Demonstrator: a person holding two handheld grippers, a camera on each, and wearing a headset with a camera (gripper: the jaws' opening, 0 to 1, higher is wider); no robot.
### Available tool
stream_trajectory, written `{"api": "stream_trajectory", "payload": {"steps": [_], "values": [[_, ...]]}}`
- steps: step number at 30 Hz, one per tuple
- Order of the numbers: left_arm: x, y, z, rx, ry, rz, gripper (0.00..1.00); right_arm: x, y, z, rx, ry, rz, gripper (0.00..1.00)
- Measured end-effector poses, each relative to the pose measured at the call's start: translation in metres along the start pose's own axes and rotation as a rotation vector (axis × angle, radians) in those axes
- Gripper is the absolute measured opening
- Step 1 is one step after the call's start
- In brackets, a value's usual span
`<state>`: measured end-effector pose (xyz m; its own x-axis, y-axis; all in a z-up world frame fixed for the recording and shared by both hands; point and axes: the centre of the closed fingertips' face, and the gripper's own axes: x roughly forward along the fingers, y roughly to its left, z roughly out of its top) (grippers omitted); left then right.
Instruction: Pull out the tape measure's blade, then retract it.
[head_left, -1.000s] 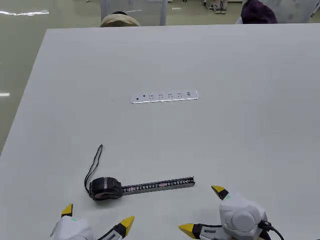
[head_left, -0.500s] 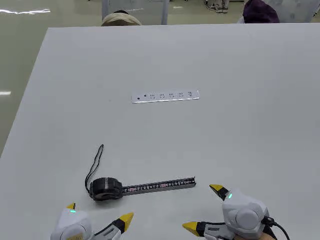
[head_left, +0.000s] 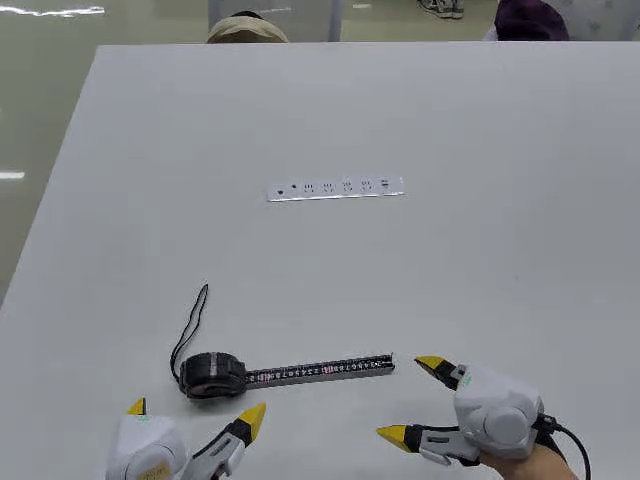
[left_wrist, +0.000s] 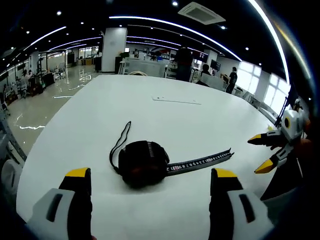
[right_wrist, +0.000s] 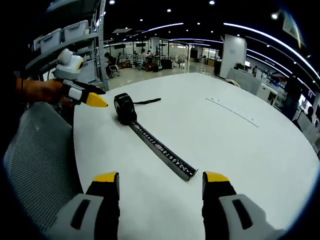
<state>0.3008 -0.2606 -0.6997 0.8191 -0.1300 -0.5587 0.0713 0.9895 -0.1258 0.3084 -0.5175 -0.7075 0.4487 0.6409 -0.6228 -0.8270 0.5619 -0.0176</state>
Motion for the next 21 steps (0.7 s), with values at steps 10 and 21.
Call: {"api": "stream_trajectory", "payload": {"steps": [10,21], "values": [[0.012,-0.004,-0.007,-0.001,0.005,0.025,0.93,0.009,-0.015,-0.007,-0.037,-0.003,0.084,0.65],[0.021,0.007,-0.009,-0.044,0.003,0.086,0.9,0.02,-0.026,-0.015,-0.114,0.01,0.17,0.6]]}}
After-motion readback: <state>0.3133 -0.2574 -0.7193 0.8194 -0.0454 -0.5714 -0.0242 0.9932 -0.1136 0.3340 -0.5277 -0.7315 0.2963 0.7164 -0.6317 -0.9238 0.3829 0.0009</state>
